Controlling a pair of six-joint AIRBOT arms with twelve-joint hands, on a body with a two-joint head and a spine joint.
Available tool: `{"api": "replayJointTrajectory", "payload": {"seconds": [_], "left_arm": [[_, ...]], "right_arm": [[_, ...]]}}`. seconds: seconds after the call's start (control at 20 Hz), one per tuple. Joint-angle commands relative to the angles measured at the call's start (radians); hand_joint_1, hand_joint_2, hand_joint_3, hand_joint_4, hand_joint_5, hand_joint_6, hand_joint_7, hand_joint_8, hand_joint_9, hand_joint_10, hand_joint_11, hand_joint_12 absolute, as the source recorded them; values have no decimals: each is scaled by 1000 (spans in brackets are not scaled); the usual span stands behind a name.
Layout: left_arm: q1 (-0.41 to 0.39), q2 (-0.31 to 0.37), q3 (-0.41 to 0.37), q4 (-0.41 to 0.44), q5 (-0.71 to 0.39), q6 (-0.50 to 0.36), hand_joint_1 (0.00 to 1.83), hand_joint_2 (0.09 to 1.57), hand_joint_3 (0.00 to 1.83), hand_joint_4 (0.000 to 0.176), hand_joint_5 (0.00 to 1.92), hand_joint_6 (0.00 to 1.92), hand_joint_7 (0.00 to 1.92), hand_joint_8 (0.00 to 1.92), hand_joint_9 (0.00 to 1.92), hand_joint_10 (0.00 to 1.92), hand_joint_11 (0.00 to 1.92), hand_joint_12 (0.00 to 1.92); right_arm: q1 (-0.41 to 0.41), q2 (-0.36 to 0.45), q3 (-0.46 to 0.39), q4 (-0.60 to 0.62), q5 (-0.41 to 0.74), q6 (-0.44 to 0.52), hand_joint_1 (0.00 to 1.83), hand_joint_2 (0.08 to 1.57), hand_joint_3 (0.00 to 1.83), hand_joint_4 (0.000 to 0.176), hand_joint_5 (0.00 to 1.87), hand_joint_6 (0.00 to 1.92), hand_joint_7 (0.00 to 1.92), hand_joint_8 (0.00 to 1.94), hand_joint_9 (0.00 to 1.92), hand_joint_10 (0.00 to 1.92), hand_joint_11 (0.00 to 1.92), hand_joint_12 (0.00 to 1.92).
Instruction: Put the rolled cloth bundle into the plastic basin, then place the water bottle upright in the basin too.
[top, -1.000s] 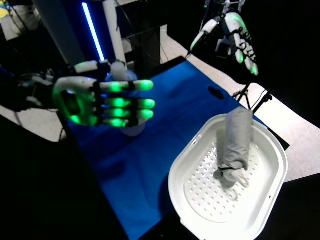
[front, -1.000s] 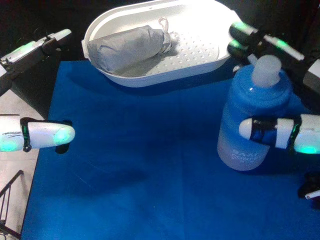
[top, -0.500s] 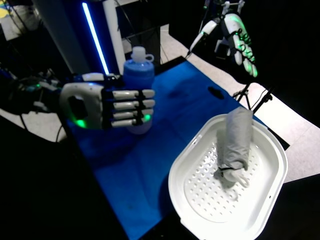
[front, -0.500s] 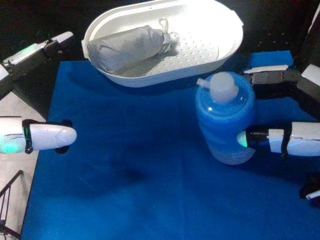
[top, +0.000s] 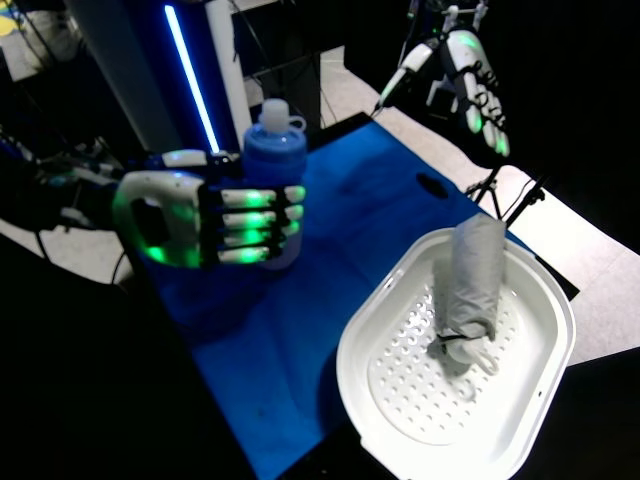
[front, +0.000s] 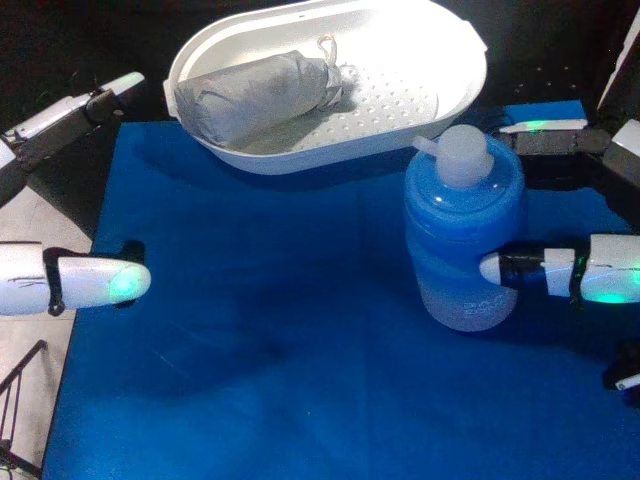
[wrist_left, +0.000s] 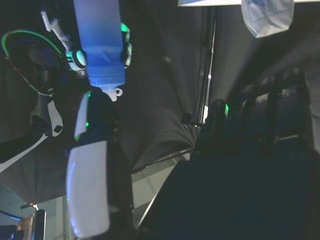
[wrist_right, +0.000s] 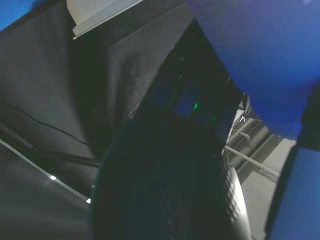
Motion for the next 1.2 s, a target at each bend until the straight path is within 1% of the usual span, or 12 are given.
{"api": "replayJointTrajectory", "payload": {"seconds": [0.0,0.05,0.1,0.15,0.3,0.35,0.45,0.65,0.7,0.75,0.9,1.15], "left_arm": [[0,-5,0,-13,-124,-11,607,901,7,176,6,2,29,3,0,0,0,0],[2,-5,0,-14,-125,-12,597,906,7,176,3,1,31,3,0,0,0,0],[6,-6,0,-16,-126,-13,596,909,6,176,0,0,37,5,0,0,0,0],[8,-6,-1,-18,-127,-13,591,907,5,176,1,0,39,4,3,1,0,0],[12,-9,-1,-21,-127,-14,603,907,3,176,6,2,36,2,0,0,0,0],[12,-10,-1,-21,-127,-14,604,907,2,176,9,3,35,1,0,0,0,0],[12,-11,-1,-22,-127,-15,598,904,0,176,8,1,33,0,0,0,0,0],[14,-15,-1,-25,-126,-15,548,887,0,176,5,0,23,0,0,0,4,2],[14,-16,-1,-25,-125,-15,562,890,0,176,9,2,14,0,0,0,0,0],[15,-16,-1,-26,-125,-15,576,896,1,176,13,3,16,1,0,0,0,0],[17,-17,-1,-26,-125,-15,564,889,0,176,13,2,20,3,4,2,3,1],[18,-21,0,-26,-124,-16,580,865,0,176,7,0,15,1,0,0,0,0]], "right_arm": [[13,7,-1,-4,103,11,1157,1235,0,0,677,1416,840,1300,907,1242,925,1460],[13,11,-1,-1,109,11,1177,1222,0,0,681,1364,883,1289,935,1338,887,1579],[13,19,-1,7,126,11,1185,1231,1,0,660,1352,872,1359,936,1444,879,1614],[13,25,-1,11,138,11,1190,1231,1,0,661,1342,874,1371,948,1461,884,1615],[13,41,-1,16,168,11,1194,1220,0,0,670,1387,904,1287,1055,1464,1041,1655],[13,45,-1,20,179,11,1120,1234,1,0,726,1384,846,1400,1040,1527,1023,1705],[13,53,-1,33,212,11,1096,1250,2,0,719,1411,826,1500,1005,1608,963,1737],[17,59,-1,58,263,10,1095,1249,1,0,721,1408,818,1513,973,1614,947,1724],[35,64,-1,59,263,10,1242,1178,0,0,590,1476,799,1518,956,1631,933,1730],[44,64,-1,59,264,10,1270,1155,0,0,527,1550,789,1569,939,1677,916,1765],[86,53,11,58,265,10,1281,1144,0,0,536,1565,793,1601,927,1659,929,1734],[163,17,51,60,264,10,1318,1159,1,0,593,1602,807,1524,921,1609,884,1671]]}}
